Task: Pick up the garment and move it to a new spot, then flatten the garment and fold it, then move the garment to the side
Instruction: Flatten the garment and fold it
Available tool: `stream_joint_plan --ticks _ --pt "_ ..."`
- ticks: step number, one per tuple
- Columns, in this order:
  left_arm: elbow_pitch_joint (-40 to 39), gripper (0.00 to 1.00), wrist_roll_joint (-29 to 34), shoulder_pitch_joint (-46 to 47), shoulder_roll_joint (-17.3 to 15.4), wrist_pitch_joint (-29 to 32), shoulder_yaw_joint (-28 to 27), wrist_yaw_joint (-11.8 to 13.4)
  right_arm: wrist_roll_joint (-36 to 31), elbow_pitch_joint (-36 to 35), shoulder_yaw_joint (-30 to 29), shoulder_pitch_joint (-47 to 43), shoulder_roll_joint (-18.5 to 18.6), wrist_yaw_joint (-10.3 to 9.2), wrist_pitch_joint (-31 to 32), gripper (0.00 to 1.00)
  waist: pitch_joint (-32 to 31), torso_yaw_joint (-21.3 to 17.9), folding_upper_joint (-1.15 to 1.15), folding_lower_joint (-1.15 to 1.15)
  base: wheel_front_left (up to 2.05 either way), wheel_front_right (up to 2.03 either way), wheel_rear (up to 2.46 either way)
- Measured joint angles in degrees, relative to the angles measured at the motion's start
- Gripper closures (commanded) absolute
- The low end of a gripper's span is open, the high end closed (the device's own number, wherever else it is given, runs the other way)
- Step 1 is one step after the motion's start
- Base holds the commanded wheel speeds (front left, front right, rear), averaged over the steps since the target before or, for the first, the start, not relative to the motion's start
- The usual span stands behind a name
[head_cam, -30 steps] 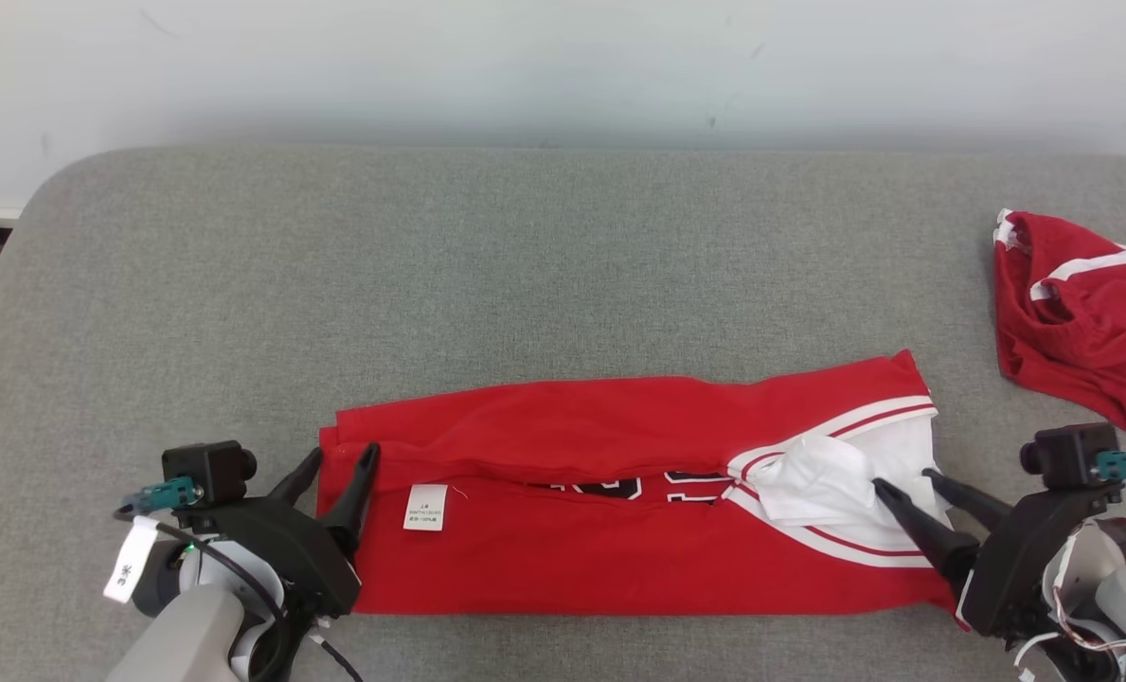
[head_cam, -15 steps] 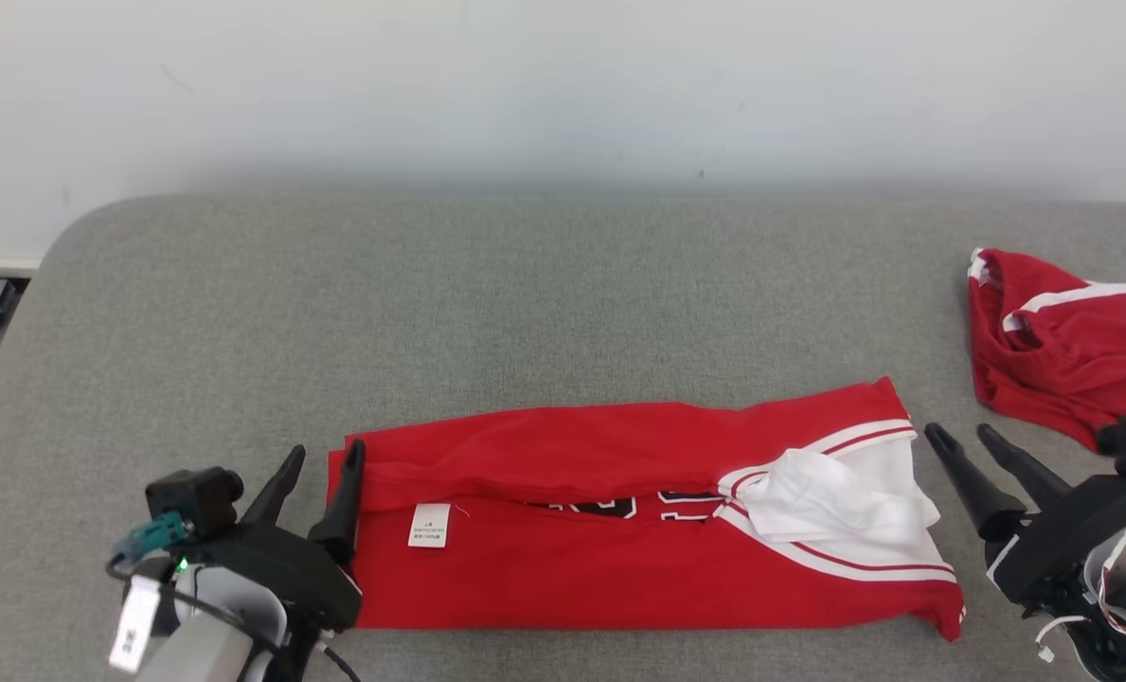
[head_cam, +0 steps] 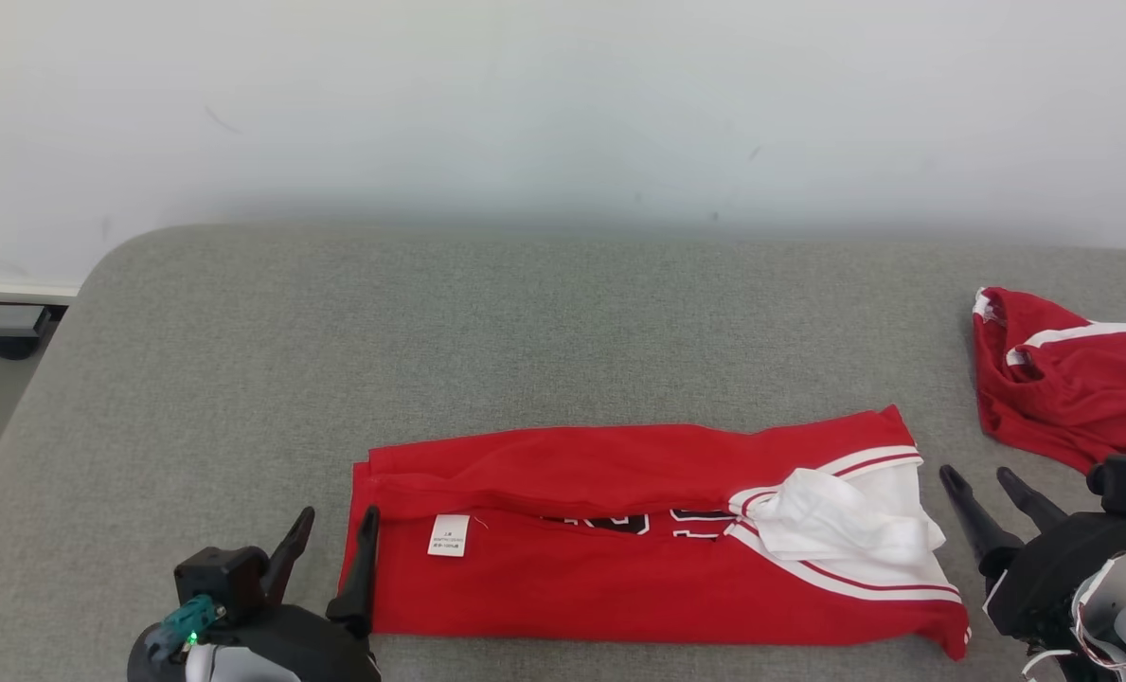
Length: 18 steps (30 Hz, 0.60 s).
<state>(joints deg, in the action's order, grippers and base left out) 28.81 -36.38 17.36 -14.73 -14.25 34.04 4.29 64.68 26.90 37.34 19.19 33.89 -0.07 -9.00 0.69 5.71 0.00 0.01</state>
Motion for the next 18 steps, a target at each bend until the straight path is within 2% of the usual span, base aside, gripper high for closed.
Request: stream_joint_plan --ticks 8,18 --pt "-6.69 0.00 3.31 -4.00 -1.15 -0.09 -0.69 1.80 -0.27 2.66 1.57 1.90 -0.65 -2.56 4.64 0.00 -0.35 1.37 0.00 0.00 0.00 0.00 0.00" --pt "-12.90 0.00 6.31 -5.58 -0.99 -0.16 -1.99 2.48 0.45 7.39 3.10 6.05 -1.27 -3.03 12.20 0.00 0.82 2.82 -0.01 -0.01 0.00 0.00 0.00"
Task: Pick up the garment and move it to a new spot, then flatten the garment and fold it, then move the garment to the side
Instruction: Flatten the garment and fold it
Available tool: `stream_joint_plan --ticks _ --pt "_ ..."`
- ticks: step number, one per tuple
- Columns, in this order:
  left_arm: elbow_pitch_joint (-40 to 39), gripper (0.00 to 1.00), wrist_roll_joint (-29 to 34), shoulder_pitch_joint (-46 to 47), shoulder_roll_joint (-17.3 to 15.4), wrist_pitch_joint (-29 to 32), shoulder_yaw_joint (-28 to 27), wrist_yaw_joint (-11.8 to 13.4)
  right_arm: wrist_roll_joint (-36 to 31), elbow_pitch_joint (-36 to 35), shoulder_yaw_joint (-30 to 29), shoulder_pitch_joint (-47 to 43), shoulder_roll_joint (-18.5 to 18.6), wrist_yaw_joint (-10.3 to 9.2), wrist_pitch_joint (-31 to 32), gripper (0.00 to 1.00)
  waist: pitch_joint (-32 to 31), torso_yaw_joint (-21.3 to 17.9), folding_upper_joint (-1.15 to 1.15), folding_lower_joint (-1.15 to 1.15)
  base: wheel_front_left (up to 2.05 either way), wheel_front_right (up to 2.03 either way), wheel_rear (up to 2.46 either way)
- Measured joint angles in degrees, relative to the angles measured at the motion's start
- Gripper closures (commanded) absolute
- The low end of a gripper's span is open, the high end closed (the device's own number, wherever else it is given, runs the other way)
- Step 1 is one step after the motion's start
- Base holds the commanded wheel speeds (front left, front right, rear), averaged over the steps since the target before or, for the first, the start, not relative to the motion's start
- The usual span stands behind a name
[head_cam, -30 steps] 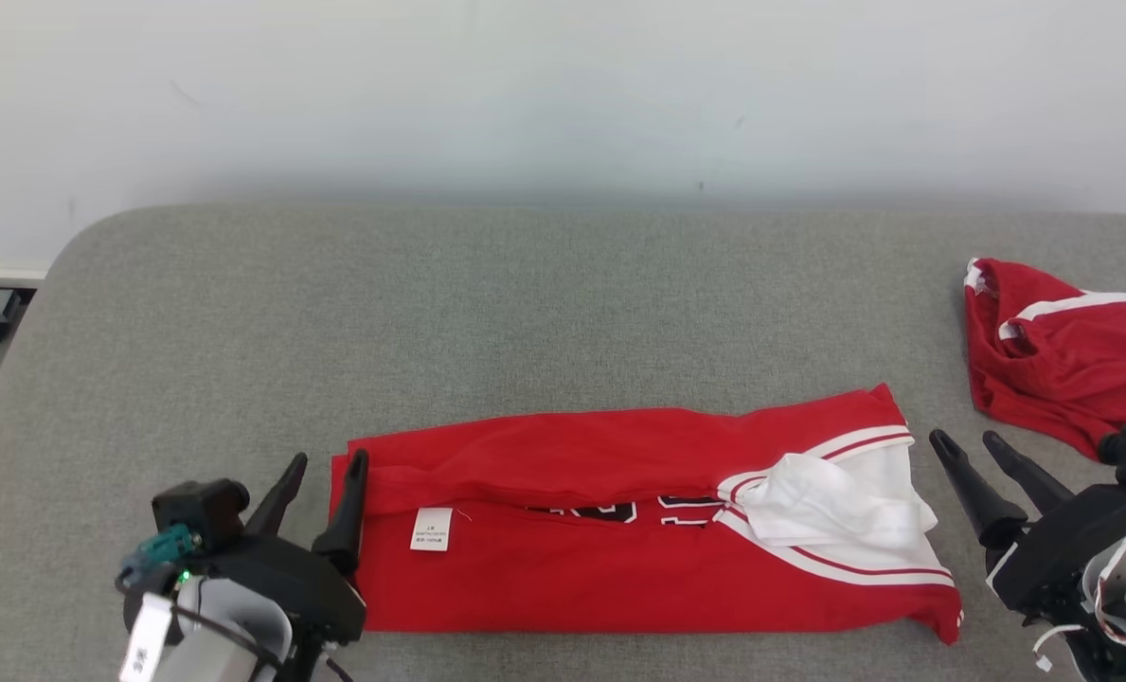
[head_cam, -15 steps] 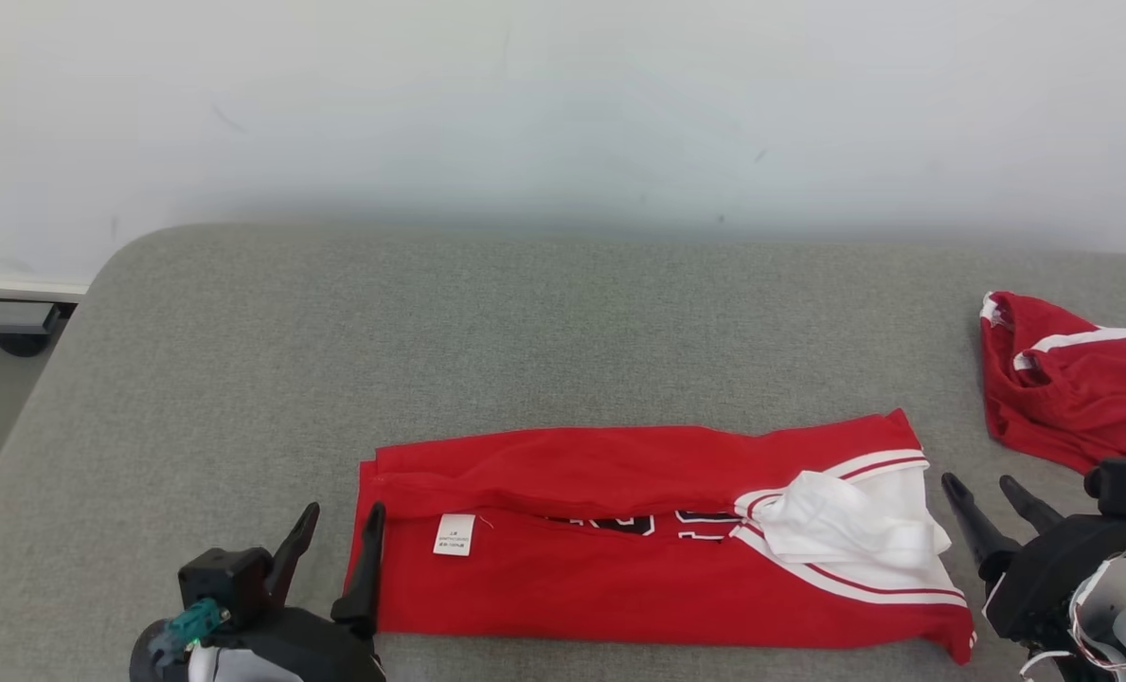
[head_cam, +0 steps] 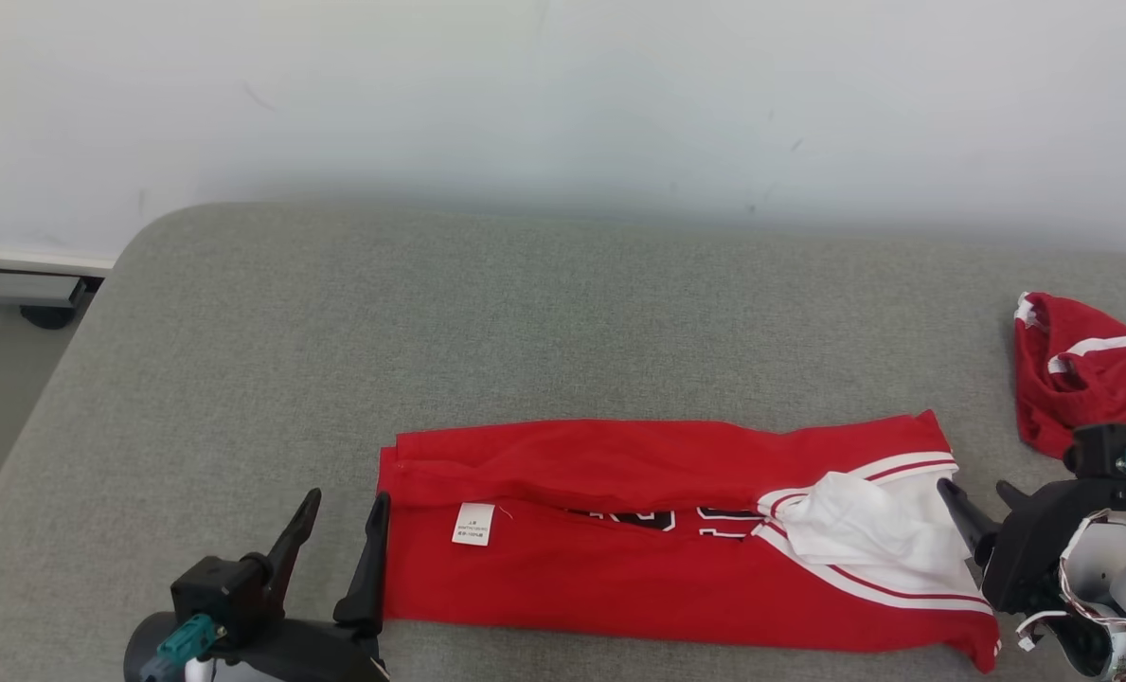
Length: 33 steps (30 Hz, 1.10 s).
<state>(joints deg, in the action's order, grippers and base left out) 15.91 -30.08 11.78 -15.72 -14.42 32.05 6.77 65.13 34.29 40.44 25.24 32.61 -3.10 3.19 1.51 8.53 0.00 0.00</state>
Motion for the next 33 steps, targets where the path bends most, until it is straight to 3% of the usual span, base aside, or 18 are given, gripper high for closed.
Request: stream_joint_plan --ticks 18,19,20,21,22,33 --pt "-3.81 0.00 1.94 -1.10 0.49 0.00 -3.44 0.34 0.22 6.93 4.01 3.70 -2.58 -0.09 10.80 0.00 2.60 2.18 0.00 0.00 0.00 0.00 0.00" --pt "-3.85 0.00 2.09 -1.10 0.54 0.00 -3.56 0.34 0.22 7.11 4.13 3.79 -2.59 -0.09 11.02 0.11 2.64 2.17 0.00 0.00 0.00 0.00 0.00" --pt "-3.86 0.00 2.60 -1.10 0.65 0.00 -3.71 0.34 0.22 7.34 4.23 3.90 -2.60 -0.07 11.38 0.49 2.69 2.15 0.00 0.00 0.00 0.00 0.00" --pt "-3.88 0.00 3.04 -1.10 0.81 0.00 -3.90 0.34 0.21 7.58 4.43 4.22 -2.61 0.11 11.60 0.82 2.72 2.13 0.01 0.00 0.00 0.00 0.00" --pt "-3.90 0.00 3.21 -1.11 0.97 0.00 -4.05 0.34 0.21 7.86 4.49 4.59 -2.61 0.16 12.02 1.00 2.75 2.10 0.00 0.00 0.00 0.00 0.00" --pt "-3.79 0.00 4.05 -2.81 1.64 0.00 -6.65 0.34 -0.12 8.72 3.89 6.02 -1.66 2.25 11.40 1.00 2.72 1.12 0.00 0.00 0.00 0.00 0.00"
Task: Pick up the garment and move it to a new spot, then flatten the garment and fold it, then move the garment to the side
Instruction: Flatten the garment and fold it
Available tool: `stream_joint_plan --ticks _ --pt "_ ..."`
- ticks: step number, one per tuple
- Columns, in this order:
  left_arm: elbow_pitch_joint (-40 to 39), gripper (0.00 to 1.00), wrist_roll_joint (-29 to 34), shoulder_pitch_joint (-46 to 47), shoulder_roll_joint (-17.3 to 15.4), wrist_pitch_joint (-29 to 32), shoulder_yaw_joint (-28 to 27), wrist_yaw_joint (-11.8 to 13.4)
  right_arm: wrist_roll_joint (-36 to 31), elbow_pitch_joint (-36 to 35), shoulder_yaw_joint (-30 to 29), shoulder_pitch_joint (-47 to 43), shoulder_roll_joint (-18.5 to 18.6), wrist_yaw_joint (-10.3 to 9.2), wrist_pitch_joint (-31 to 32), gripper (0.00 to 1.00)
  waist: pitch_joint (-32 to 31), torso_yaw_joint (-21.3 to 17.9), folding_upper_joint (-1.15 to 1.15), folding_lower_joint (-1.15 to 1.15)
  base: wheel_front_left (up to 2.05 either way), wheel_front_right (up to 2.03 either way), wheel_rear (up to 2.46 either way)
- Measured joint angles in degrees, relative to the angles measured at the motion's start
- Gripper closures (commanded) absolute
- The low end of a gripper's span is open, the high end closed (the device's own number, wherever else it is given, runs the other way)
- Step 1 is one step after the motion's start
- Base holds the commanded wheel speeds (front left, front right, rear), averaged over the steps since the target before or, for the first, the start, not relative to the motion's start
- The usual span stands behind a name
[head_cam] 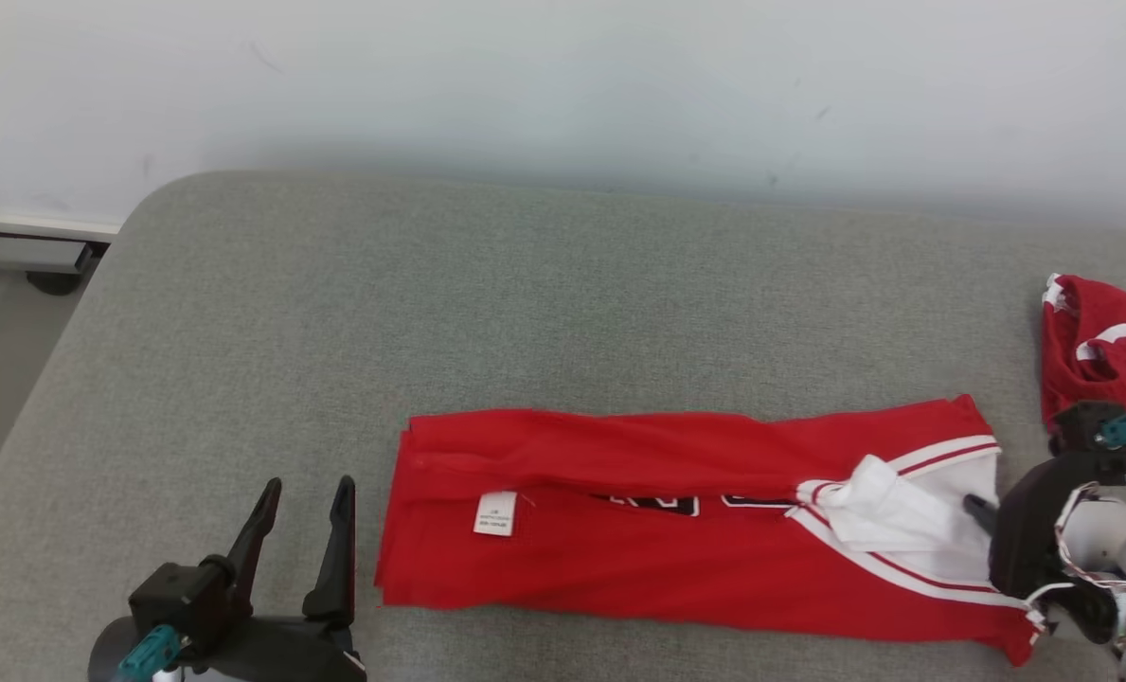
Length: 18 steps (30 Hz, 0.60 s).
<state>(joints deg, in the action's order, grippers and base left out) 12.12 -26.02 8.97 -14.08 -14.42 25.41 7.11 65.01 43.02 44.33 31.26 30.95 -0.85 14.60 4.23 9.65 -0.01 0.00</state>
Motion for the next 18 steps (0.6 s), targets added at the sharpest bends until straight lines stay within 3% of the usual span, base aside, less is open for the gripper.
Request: stream_joint_plan --ticks 5,10,14,18 --pt "0.12 0.00 0.14 -0.64 0.56 0.00 -0.70 0.00 0.19 0.18 -1.07 0.07 1.43 1.47 -0.10 1.00 -0.34 -0.99 0.00 0.00 0.00 0.00 0.00" --pt "0.21 0.00 0.31 -0.64 1.37 0.00 -0.59 0.00 2.82 -1.29 -2.45 -0.01 1.44 4.16 -0.21 1.00 -0.84 -1.59 0.00 0.00 0.00 0.00 0.00" --pt "0.53 0.00 0.38 -0.66 1.42 0.01 -0.73 0.00 9.70 -5.66 -5.68 -0.41 0.57 7.24 0.76 1.00 -1.51 -1.96 0.00 0.00 0.00 0.00 0.00" --pt "0.88 0.00 0.54 -1.35 1.54 0.02 -0.91 0.00 13.54 -10.31 -6.68 -1.31 0.24 7.57 3.12 1.00 -2.38 -2.33 0.00 0.00 0.00 0.00 0.00"
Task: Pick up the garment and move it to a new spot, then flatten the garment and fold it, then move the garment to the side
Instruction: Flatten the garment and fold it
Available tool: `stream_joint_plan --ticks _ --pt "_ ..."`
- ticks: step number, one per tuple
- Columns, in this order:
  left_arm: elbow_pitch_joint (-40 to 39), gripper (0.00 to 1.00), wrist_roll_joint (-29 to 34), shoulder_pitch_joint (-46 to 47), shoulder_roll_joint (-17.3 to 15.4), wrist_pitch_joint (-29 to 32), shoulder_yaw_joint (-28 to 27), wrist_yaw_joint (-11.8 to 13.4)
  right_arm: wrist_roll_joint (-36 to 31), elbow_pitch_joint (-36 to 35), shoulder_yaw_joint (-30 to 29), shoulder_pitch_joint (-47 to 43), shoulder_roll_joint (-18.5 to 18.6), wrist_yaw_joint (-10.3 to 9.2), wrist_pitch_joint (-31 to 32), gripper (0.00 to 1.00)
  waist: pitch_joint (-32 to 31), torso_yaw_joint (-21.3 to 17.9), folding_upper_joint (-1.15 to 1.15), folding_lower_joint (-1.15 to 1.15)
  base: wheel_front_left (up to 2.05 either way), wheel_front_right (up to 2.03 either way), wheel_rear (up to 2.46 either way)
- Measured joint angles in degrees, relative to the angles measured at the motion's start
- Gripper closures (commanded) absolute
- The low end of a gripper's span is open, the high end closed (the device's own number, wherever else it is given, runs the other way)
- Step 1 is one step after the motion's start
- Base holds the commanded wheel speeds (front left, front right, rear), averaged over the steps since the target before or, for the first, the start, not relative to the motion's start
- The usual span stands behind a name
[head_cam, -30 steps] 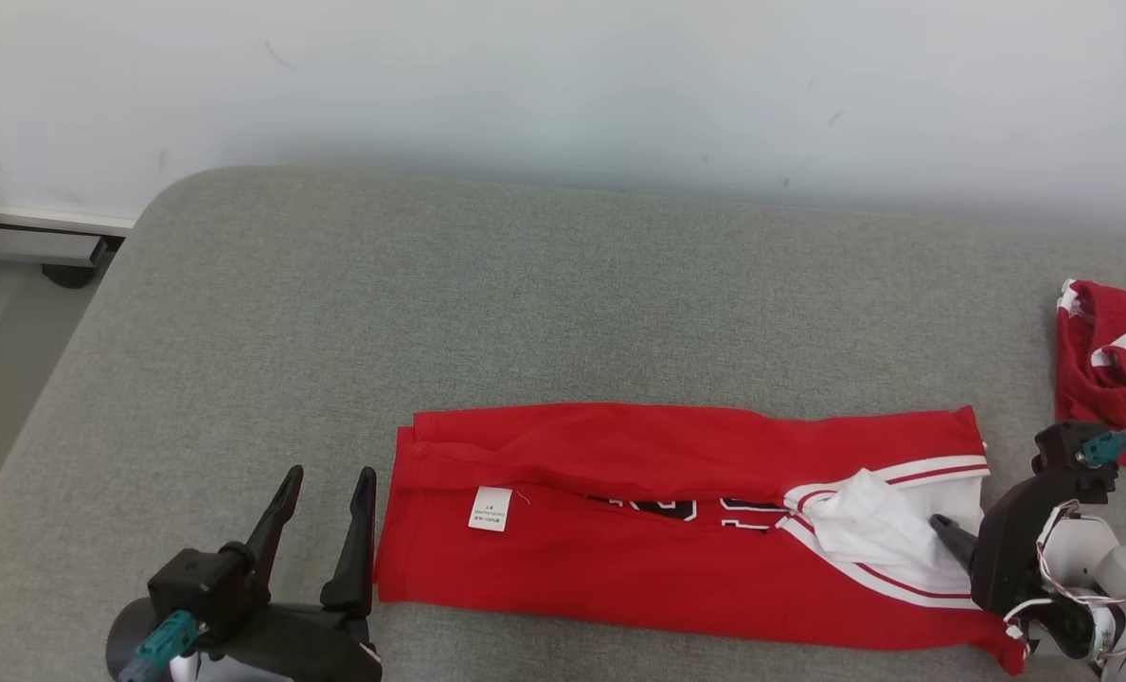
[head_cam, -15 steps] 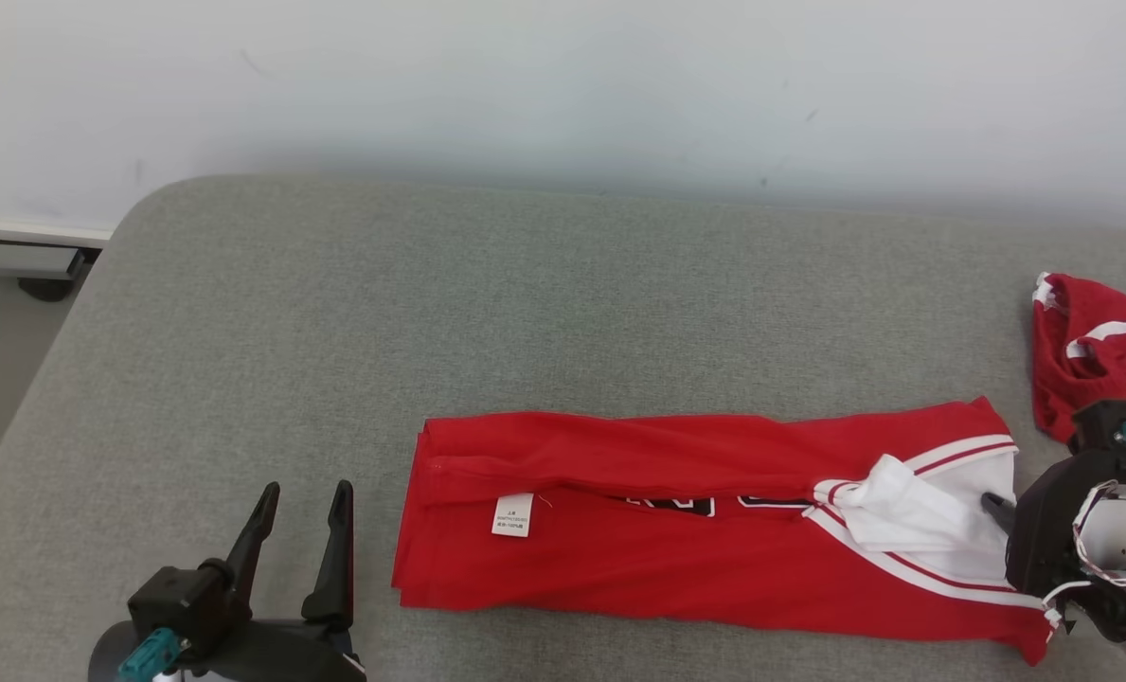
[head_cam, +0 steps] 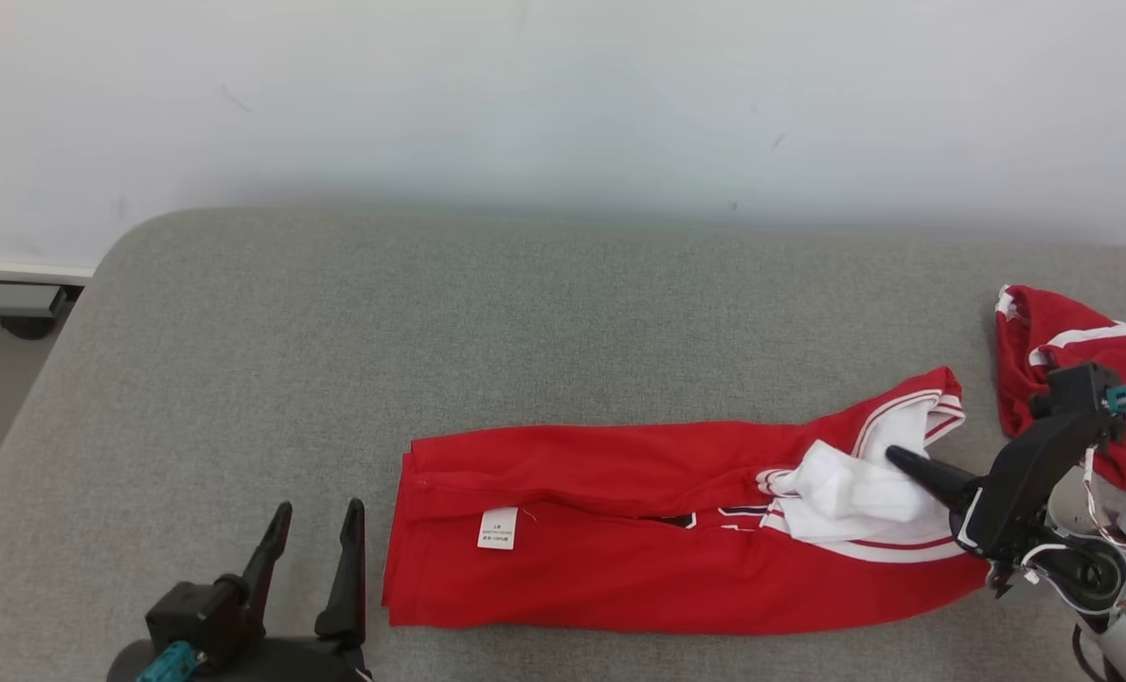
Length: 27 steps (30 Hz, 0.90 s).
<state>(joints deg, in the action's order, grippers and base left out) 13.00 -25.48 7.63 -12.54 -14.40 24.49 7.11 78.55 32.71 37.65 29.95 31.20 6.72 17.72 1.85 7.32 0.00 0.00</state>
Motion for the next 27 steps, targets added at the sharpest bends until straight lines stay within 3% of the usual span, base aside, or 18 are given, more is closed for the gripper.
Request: stream_joint_plan --ticks 6,12,21,27 --pt "0.45 0.00 0.02 -0.48 0.90 0.26 0.40 0.00 6.59 -6.59 -1.83 -2.82 0.11 0.20 3.30 1.00 -1.26 -0.02 0.00 0.00 0.00 0.00 0.00" --pt "0.38 0.00 0.02 -0.52 1.54 0.70 0.67 0.01 8.61 -12.13 -1.90 -3.95 -0.65 0.33 5.03 1.00 -1.63 1.03 0.00 0.00 0.00 0.00 0.00" --pt "0.10 0.00 0.02 -0.51 1.85 0.76 0.73 0.00 10.13 -14.88 -2.18 -3.55 -4.71 0.25 4.59 1.00 -1.27 3.37 0.00 0.00 0.00 0.00 0.00" --pt "0.12 0.00 0.09 -0.44 2.12 0.96 0.78 0.01 9.93 -14.97 -1.59 -1.64 -8.10 -1.32 3.71 1.00 -0.91 5.34 0.00 0.00 0.00 0.00 0.00"
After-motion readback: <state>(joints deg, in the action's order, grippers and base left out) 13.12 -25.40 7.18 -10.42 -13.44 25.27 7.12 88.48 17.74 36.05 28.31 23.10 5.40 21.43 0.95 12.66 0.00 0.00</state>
